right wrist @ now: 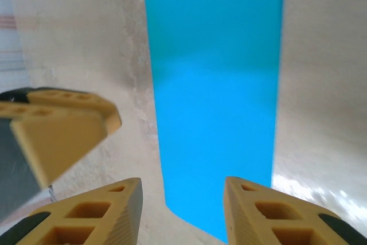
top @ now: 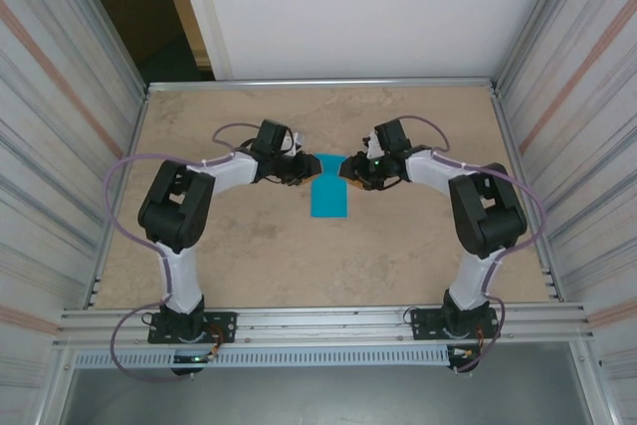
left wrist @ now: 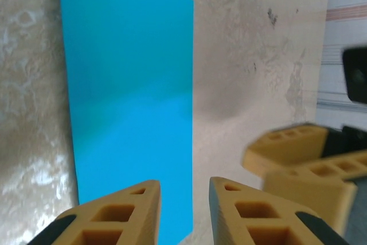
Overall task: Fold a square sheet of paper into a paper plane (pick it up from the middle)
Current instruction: Fold the triangle a second time at the center of the table.
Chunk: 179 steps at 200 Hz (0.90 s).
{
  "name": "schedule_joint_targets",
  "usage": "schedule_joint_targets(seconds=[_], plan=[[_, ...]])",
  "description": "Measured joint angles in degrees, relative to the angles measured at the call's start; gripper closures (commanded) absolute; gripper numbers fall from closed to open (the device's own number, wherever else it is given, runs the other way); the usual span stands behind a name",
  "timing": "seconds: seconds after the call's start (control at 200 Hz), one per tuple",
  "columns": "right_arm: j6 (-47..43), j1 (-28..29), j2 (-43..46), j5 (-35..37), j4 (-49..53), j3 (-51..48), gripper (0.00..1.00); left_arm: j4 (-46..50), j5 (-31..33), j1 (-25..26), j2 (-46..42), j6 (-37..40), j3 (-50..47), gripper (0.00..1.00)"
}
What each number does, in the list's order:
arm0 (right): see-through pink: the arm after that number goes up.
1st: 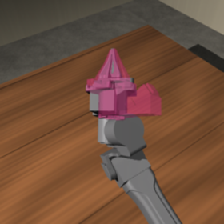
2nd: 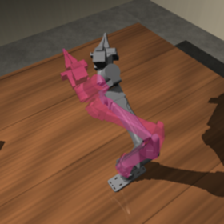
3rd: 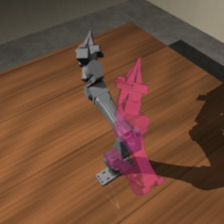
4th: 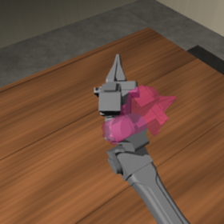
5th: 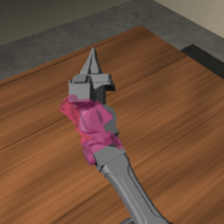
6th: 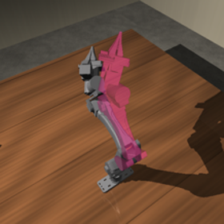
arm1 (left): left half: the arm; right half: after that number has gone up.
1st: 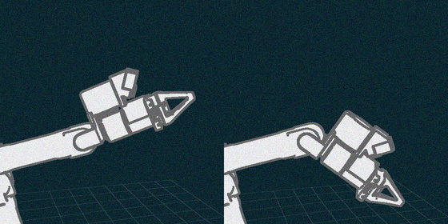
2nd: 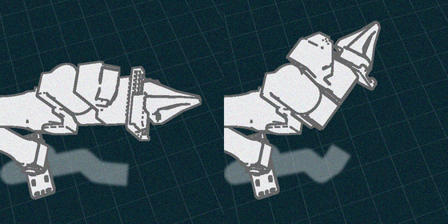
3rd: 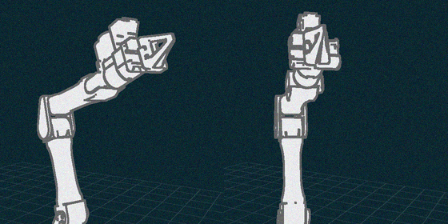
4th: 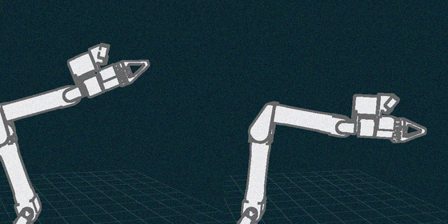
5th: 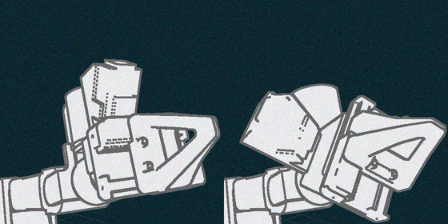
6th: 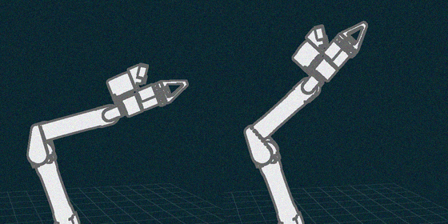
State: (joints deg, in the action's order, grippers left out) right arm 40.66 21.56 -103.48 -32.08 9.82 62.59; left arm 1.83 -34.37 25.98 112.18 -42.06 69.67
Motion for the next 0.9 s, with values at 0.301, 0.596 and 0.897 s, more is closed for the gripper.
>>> schedule_joint_targets(seconds=[0.301,0.596,0.897], plan=[[3.9,-0.5,2.3,1.5,-0.2,-7.0,0.57,2.2,0.2,0.1,5.1,-0.3,2.2,0.7],[5.7,1.4,2.3,1.2,0.0,-8.1,0.61,3.4,1.1,0.8,5.4,-2.9,2.2,0.71],[7.0,3.0,2.4,1.0,0.8,-9.6,0.59,3.7,2.6,0.8,5.9,-7.0,2.1,0.71]])
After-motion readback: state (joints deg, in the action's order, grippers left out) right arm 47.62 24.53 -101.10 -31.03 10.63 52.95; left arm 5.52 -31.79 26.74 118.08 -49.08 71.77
